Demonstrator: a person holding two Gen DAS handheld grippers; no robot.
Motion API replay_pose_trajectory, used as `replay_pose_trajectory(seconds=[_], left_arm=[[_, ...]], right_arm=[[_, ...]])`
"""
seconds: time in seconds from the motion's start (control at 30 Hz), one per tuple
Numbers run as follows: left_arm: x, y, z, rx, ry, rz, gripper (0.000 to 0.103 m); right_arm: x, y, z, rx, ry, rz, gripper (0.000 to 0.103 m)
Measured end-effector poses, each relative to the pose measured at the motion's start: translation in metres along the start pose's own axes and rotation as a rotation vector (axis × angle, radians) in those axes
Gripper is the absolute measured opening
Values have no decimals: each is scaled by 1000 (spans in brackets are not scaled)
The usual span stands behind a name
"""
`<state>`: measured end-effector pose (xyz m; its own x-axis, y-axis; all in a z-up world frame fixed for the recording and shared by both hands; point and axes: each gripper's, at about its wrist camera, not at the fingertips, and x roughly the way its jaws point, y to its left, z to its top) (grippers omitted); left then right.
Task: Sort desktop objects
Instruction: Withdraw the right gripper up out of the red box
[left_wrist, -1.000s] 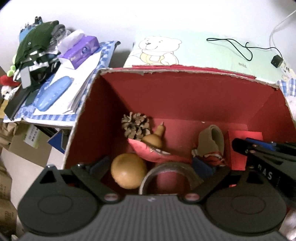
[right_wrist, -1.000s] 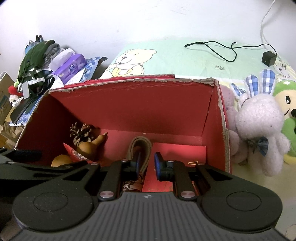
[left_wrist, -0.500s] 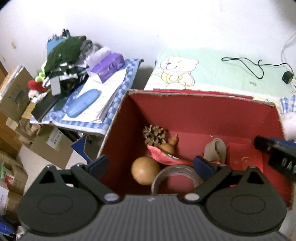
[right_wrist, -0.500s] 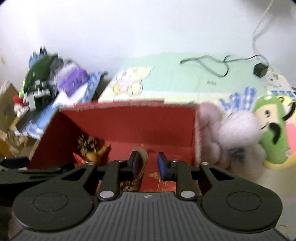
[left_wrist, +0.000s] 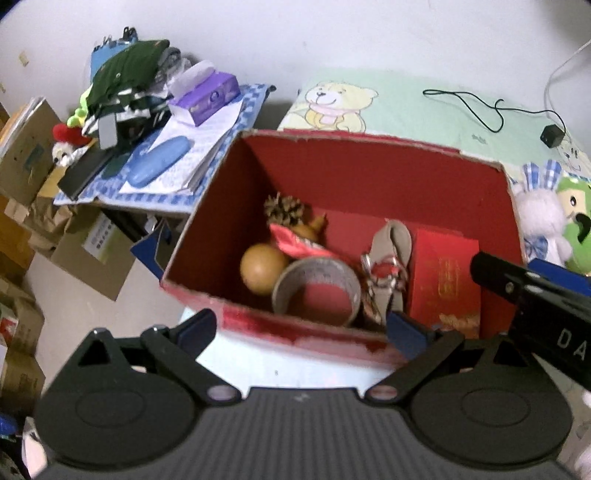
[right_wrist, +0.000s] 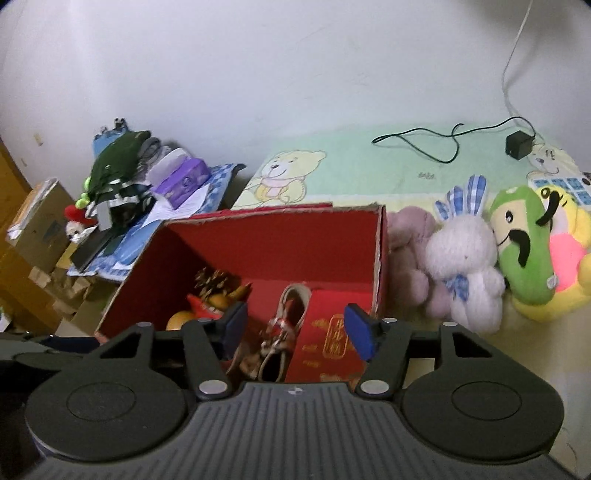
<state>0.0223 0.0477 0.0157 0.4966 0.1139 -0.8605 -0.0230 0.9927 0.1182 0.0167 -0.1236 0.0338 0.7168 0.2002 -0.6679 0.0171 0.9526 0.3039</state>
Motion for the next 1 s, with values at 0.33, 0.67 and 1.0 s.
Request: replay_pose_trajectory(seconds=[0.33,0.67,1.0], left_arm=[[2,24,-19,-21,35,9,99],[4,55,-10,28,43,-43,99],[17,61,6,116,21,-109,99]], right_arm=[[-11,24,-18,-43,3,15,60],[-7,50,-20,25,8,-100,65],[-3,66,-22,88,-27,-232,69]])
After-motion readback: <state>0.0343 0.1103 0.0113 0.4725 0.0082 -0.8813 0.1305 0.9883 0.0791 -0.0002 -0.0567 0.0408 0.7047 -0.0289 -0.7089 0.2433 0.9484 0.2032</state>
